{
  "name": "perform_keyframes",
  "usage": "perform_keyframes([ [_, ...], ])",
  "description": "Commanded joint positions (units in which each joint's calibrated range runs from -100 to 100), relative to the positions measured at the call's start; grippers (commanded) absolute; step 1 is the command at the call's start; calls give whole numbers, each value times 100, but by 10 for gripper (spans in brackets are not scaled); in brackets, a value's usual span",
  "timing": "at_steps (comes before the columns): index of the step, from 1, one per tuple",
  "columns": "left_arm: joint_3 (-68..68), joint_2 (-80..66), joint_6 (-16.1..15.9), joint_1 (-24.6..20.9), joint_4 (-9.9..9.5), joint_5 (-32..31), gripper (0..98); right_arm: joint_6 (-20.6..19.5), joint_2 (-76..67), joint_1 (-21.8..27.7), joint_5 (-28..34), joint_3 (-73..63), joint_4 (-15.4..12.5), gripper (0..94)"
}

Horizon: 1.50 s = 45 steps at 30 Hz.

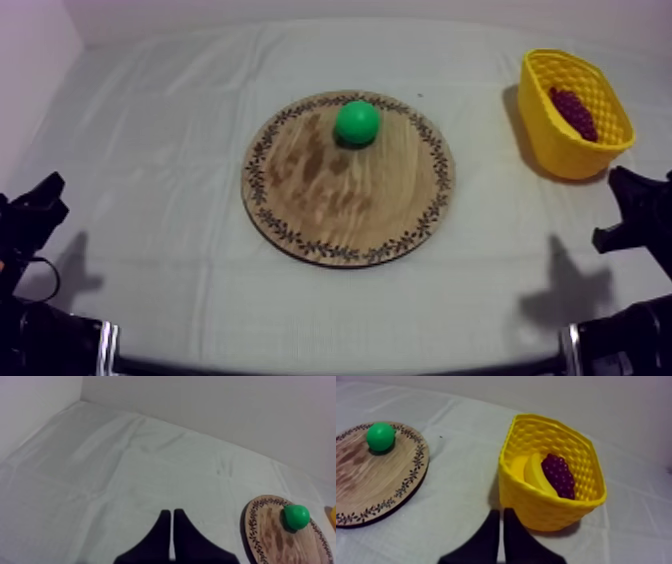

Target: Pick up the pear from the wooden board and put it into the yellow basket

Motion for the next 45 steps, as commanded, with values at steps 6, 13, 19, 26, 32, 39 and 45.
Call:
perform_keyframes([
  [6, 0, 0, -1, 0, 0, -1, 1, 213, 822, -90, -101, -1130, -126, 4],
  [13, 0, 0, -1, 0, 0, -1, 1, 161, 2264, -293, 153, -2764, 50, 4],
  [19, 0, 0, -1, 0, 0, -1, 1, -136, 3595, -859, 814, -4477, 479, 5],
  [26, 0, 0, -1, 0, 0, -1, 1, -449, 5002, -1738, 1662, -6098, 984, 5],
  [32, 0, 0, -1, 0, 0, -1, 1, -651, 6007, -2364, 2720, -7231, 1276, 4],
  [39, 0, 0, -1, 0, 0, -1, 1, -1181, 7021, -2887, 3720, -8203, 1604, 3],
  [45, 0, 0, -1, 0, 0, -1, 1, -1638, 7781, -3147, 4498, -8892, 1773, 3],
])
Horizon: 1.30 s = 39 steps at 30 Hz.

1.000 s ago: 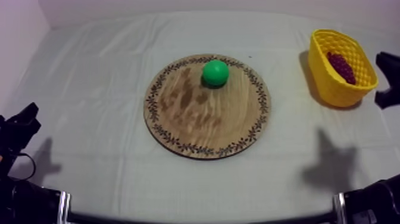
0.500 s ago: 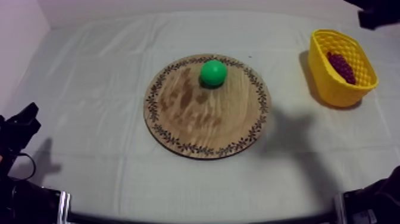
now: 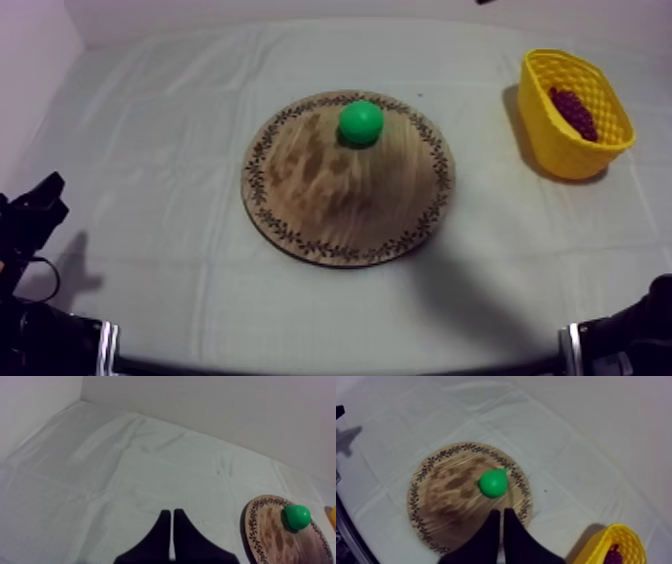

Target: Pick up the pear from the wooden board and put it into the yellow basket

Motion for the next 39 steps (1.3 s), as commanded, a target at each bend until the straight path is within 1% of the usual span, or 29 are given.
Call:
perform_keyframes([
  [1, 0, 0, -1, 0, 0, -1, 1, -217, 356, -32, 300, -301, 21, 3],
  [10, 0, 0, -1, 0, 0, -1, 1, -908, 985, -127, 694, -887, 186, 2],
  [13, 0, 0, -1, 0, 0, -1, 1, -982, 1126, -165, 870, -1079, 193, 2],
  [16, 0, 0, -1, 0, 0, -1, 1, -917, 1262, -174, 1059, -1225, 160, 2],
  [19, 0, 0, -1, 0, 0, -1, 1, -959, 1389, -176, 1206, -1329, 177, 2],
  [23, 0, 0, -1, 0, 0, -1, 1, -1144, 1580, -217, 1406, -1485, 214, 2],
  [26, 0, 0, -1, 0, 0, -1, 1, -1264, 1778, -244, 1537, -1655, 192, 2],
  [34, 0, 0, -1, 0, 0, -1, 1, -1577, 2483, -209, 1653, -2426, 123, 2],
  [39, 0, 0, -1, 0, 0, -1, 1, -1874, 2945, -186, 1781, -2840, 198, 2],
])
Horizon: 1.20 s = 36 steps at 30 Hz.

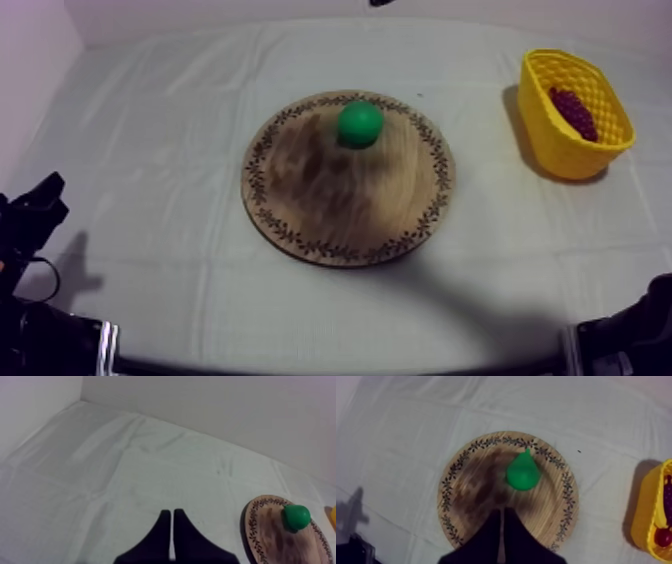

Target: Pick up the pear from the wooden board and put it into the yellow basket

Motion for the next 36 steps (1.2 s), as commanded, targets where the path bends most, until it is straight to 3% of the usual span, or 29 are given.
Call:
perform_keyframes([
  [1, 0, 0, -1, 0, 0, -1, 1, -165, 231, 3, 75, -155, 63, 2],
  [11, 0, 0, -1, 0, 0, -1, 1, -585, 903, 47, 270, -517, 333, 3],
  [23, 0, 0, -1, 0, 0, -1, 1, -378, 1137, 116, 311, -244, 239, 100],
  [26, 0, 0, -1, 0, 0, -1, 1, -298, 1156, 125, 309, -171, 148, 215],
  [32, 0, 0, -1, 0, 0, -1, 1, -285, 1167, 141, 308, -150, 7, 617],
  [36, 0, 0, -1, 0, 0, -1, 1, -287, 1168, 167, 304, -119, -62, 712],
])
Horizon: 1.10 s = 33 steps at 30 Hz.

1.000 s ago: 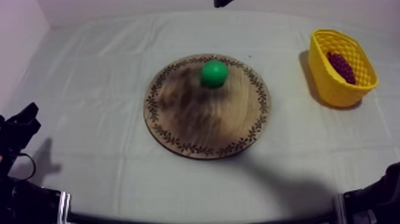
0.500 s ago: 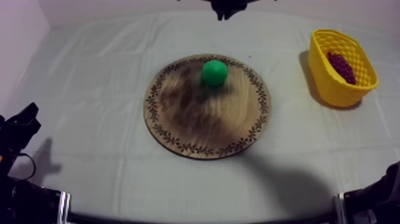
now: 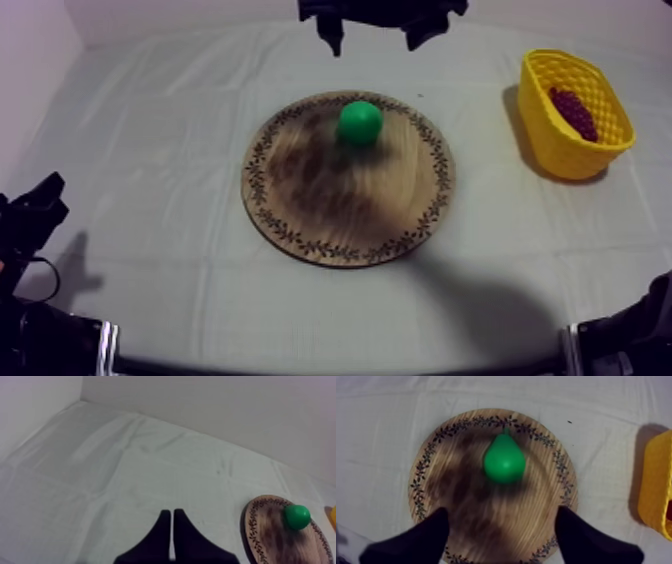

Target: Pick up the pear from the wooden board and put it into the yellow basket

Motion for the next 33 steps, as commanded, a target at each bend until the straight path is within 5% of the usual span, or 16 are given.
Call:
perform_keyframes([
  [1, 0, 0, -1, 0, 0, -1, 1, 5, 4, 3, -8, 46, -29, 723],
  [18, 0, 0, -1, 0, 0, -1, 1, -2, 705, 164, -1134, 836, -270, 790],
  [33, 0, 0, -1, 0, 0, -1, 1, 166, 1895, 327, -1893, 453, -359, 757],
])
